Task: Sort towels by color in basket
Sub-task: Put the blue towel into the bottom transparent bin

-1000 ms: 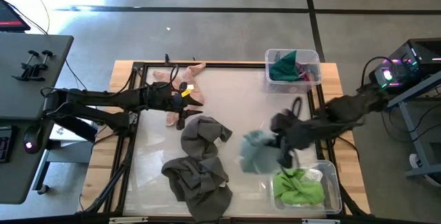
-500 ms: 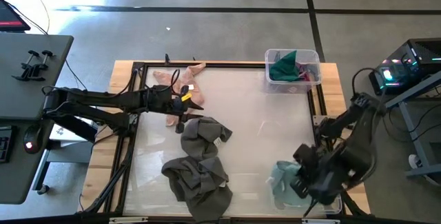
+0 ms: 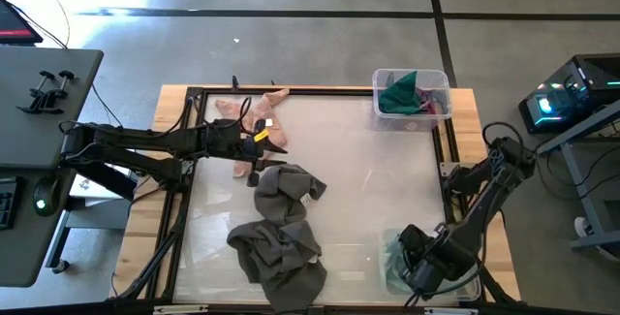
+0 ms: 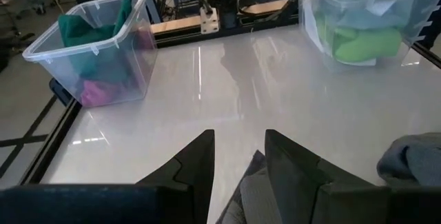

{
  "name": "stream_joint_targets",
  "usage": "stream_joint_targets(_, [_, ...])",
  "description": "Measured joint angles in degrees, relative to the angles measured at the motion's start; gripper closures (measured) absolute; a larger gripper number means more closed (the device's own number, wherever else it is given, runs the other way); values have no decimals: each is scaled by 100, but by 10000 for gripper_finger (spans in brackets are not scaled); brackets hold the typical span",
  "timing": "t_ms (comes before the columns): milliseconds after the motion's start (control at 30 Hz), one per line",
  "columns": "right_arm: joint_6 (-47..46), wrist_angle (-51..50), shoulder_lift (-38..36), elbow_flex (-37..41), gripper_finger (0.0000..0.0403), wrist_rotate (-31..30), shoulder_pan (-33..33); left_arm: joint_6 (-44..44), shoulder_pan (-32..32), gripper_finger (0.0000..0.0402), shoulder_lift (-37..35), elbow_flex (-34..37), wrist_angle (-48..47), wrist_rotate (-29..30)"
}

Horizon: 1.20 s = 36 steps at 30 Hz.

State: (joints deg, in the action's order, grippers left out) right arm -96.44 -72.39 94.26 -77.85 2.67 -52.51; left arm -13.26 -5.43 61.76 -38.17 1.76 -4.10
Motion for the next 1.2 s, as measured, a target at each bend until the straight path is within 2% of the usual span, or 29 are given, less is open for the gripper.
stream_joint_targets(167, [-122, 34, -2, 267, 373, 59, 8, -40, -2, 285, 0, 0, 138, -7])
stream_joint_targets(300, [-197, -170, -20, 24, 340, -75, 53, -38, -2, 285, 0, 0, 126, -12])
stream_joint_targets(533, [-419, -1079, -20, -947, 265, -67, 76, 9, -2, 285, 0, 0, 111, -24])
stream_joint_targets(667, [-827, -1476, -22, -1766, 253, -115, 76, 17, -2, 285, 0, 0, 111, -23])
stream_joint_targets(767, [-1232, -1761, -30, -2167, 259, -367, 23, 17, -2, 285, 0, 0, 111, -24])
stream_joint_targets(867, [-1273, -1756, -36, -2137, 279, -428, -4, 57, -2, 285, 0, 0, 111, -24])
stream_joint_targets(1033, [-1125, -1554, -31, -1433, 341, -150, -3, 59, -2, 285, 0, 0, 91, -24])
stream_joint_targets(1200, [-971, -255, -28, -367, 396, 405, 2, 9, -2, 285, 0, 0, 88, -24])
